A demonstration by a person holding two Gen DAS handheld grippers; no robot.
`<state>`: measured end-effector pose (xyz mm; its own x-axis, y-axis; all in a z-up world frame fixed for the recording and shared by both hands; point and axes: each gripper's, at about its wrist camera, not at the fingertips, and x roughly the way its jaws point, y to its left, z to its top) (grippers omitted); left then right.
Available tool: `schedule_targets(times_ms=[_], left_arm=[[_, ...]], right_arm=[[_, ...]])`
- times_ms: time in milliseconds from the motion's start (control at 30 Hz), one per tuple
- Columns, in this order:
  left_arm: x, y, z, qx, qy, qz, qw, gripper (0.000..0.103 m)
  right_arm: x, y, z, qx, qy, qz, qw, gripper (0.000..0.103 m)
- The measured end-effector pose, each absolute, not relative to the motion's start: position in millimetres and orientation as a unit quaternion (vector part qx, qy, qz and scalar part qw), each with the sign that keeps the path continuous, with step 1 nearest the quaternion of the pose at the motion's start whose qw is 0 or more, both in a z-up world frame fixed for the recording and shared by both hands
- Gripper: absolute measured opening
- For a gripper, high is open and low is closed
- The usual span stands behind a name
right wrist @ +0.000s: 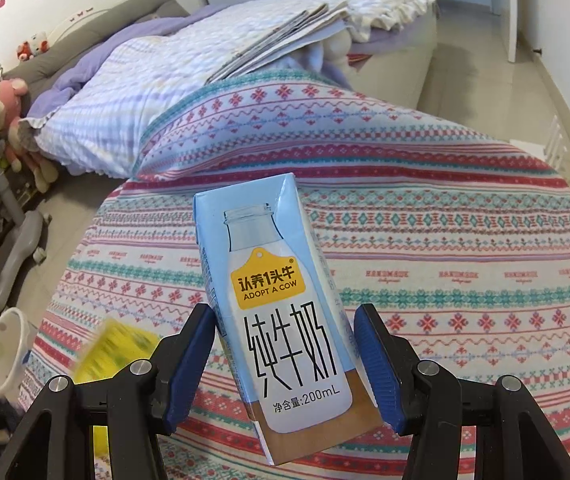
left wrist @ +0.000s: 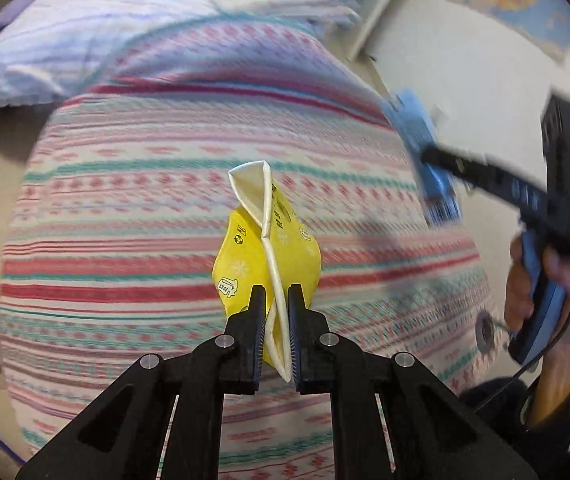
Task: Collect trash
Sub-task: 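Grasp yellow snack wrapper with left tool while right tool holds the carton, then carry carton and snack wrapper over the white bin and open both tools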
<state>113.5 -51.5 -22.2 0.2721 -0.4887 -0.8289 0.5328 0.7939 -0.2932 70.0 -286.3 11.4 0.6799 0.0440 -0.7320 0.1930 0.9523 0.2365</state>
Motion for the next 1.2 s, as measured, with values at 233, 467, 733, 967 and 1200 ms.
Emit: schedule_targets(times_ms=[233,467,733,967,1200], left_arm=[[147,21,-4,-0.036,0.494,-0.256,0.830,0.012],[177,116,1,-0.097,0.492,-0.173,0.848,0.012],[198,261,-2,-0.209,0.478,-0.080,0.850,0.012],[201,326,-29,-0.263,0.492,-0.033,0.829,0.012],[204,348,-35,-0.288,0.481,-0.014,0.828,0.012]], right_arm=[[77,-265,10,0.138,0.396,-0.017,0.908,0.062],[91,-230,1,0.132,0.412,0.020,0.901,0.062],[109,-161,-17,0.122,0.434,0.091,0.888,0.062],[135,-101,-45,0.137,0.463,0.140,0.865,0.062],[152,-23,-70,0.171,0.488,0.196,0.833,0.062]])
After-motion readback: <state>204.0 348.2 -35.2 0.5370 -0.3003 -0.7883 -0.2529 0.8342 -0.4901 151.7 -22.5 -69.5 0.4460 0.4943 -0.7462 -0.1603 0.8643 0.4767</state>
